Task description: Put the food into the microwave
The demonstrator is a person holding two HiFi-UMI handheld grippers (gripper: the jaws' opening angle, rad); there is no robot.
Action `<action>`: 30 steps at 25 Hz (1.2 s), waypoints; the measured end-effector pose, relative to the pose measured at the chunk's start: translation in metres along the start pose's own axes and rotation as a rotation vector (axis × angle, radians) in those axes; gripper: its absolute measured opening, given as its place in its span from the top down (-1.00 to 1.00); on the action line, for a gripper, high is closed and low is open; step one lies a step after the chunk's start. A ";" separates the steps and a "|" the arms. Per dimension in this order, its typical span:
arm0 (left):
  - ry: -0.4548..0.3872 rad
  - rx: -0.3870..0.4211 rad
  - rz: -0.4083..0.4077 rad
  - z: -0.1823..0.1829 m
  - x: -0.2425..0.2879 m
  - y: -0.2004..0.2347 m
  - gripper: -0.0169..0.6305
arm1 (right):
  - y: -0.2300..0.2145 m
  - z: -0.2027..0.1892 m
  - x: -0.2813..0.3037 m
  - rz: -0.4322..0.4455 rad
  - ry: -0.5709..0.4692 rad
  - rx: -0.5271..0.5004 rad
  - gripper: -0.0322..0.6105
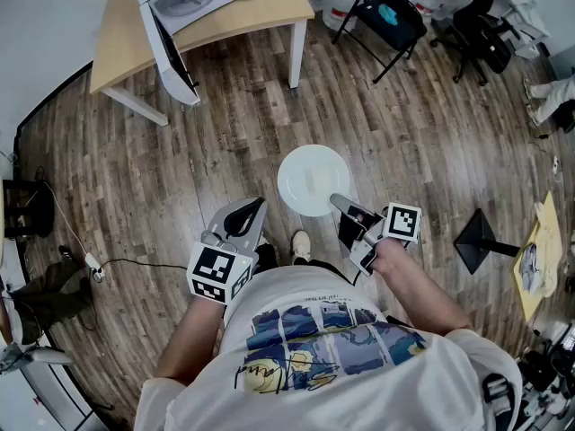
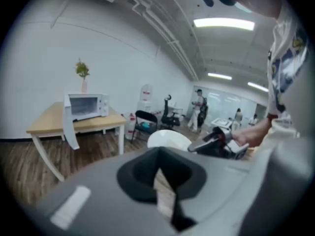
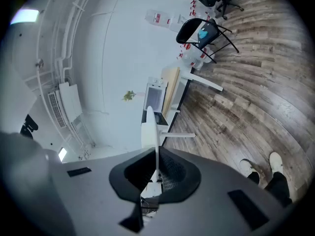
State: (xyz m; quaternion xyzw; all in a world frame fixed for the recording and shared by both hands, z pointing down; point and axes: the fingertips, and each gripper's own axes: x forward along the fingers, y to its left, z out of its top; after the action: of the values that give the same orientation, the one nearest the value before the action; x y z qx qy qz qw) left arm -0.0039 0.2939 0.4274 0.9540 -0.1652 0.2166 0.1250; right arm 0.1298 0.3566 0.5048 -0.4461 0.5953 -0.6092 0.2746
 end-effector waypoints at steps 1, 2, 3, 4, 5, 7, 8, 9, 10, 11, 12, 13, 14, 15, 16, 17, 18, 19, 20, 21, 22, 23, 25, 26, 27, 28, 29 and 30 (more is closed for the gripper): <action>0.003 -0.006 0.005 -0.003 0.002 -0.004 0.92 | -0.002 0.001 -0.003 0.002 0.004 0.000 0.86; 0.007 -0.012 0.009 -0.007 0.003 -0.008 0.92 | -0.004 0.002 -0.006 0.003 0.007 -0.001 0.86; 0.010 -0.016 0.013 -0.009 0.005 -0.012 0.92 | -0.007 0.002 -0.010 0.003 0.009 -0.003 0.86; 0.014 -0.018 0.015 -0.012 0.006 -0.016 0.92 | -0.009 0.003 -0.014 0.003 0.011 -0.004 0.86; 0.017 -0.019 0.018 -0.013 0.006 -0.020 0.92 | -0.011 0.002 -0.018 0.005 0.012 -0.003 0.86; 0.019 -0.019 0.024 -0.015 0.006 -0.029 0.92 | -0.013 0.000 -0.025 0.011 0.016 0.001 0.86; 0.018 -0.020 0.027 -0.014 0.006 -0.033 0.92 | -0.014 0.000 -0.028 0.014 0.019 0.004 0.86; 0.015 -0.020 0.031 -0.013 0.006 -0.035 0.92 | -0.015 0.000 -0.029 0.014 0.022 0.004 0.86; 0.011 -0.021 0.035 -0.012 0.006 -0.037 0.92 | -0.017 0.002 -0.030 0.013 0.026 0.001 0.86; 0.005 -0.022 0.040 -0.010 0.006 -0.037 0.92 | -0.018 0.004 -0.030 0.012 0.030 -0.004 0.86; -0.001 -0.024 0.045 -0.008 0.005 -0.035 0.92 | -0.018 0.006 -0.028 0.013 0.034 -0.008 0.86; -0.006 -0.027 0.049 -0.006 0.004 -0.032 0.92 | -0.017 0.007 -0.024 0.014 0.038 -0.011 0.86; -0.010 -0.031 0.054 -0.006 0.002 -0.028 0.92 | -0.016 0.008 -0.019 0.014 0.040 -0.011 0.86; -0.014 -0.038 0.058 -0.006 -0.001 -0.023 0.92 | -0.015 0.009 -0.014 0.013 0.043 -0.009 0.86; -0.017 -0.044 0.064 -0.008 -0.003 -0.018 0.92 | -0.015 0.009 -0.009 0.013 0.046 -0.005 0.86; -0.022 -0.047 0.070 -0.010 -0.004 -0.014 0.92 | -0.017 0.010 -0.006 0.014 0.048 -0.002 0.86; -0.028 -0.045 0.076 -0.013 -0.004 -0.012 0.92 | -0.021 0.010 -0.003 0.015 0.048 0.000 0.86; -0.037 -0.041 0.081 -0.015 -0.002 -0.010 0.92 | -0.025 0.011 -0.001 0.018 0.045 0.000 0.86; -0.048 -0.036 0.084 -0.016 -0.001 -0.007 0.92 | -0.029 0.014 0.002 0.020 0.040 -0.001 0.86; -0.059 -0.033 0.084 -0.015 0.001 -0.001 0.92 | -0.031 0.018 0.008 0.020 0.036 -0.004 0.86; -0.069 -0.035 0.081 -0.010 0.003 0.011 0.92 | -0.029 0.025 0.019 0.015 0.033 -0.009 0.86; -0.077 -0.039 0.076 -0.002 0.005 0.026 0.92 | -0.024 0.034 0.033 0.008 0.029 -0.013 0.86; -0.085 -0.045 0.061 0.015 0.010 0.062 0.92 | -0.010 0.052 0.064 -0.006 0.018 -0.009 0.86; -0.088 -0.044 0.054 0.022 0.012 0.079 0.92 | -0.004 0.059 0.078 -0.012 0.009 -0.002 0.86; -0.092 -0.042 0.048 0.029 0.014 0.094 0.92 | 0.001 0.067 0.090 -0.016 -0.001 0.005 0.86; -0.098 -0.038 0.042 0.036 0.015 0.107 0.92 | 0.006 0.073 0.101 -0.019 -0.010 0.009 0.86; -0.105 -0.035 0.036 0.043 0.015 0.120 0.92 | 0.010 0.079 0.112 -0.020 -0.018 0.010 0.86; -0.114 -0.036 0.028 0.050 0.014 0.132 0.92 | 0.015 0.085 0.124 -0.021 -0.025 0.009 0.86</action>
State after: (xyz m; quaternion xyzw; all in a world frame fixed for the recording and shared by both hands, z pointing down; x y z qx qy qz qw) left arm -0.0223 0.1546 0.4122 0.9600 -0.1891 0.1607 0.1296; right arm 0.1448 0.2067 0.5084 -0.4586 0.5844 -0.6093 0.2774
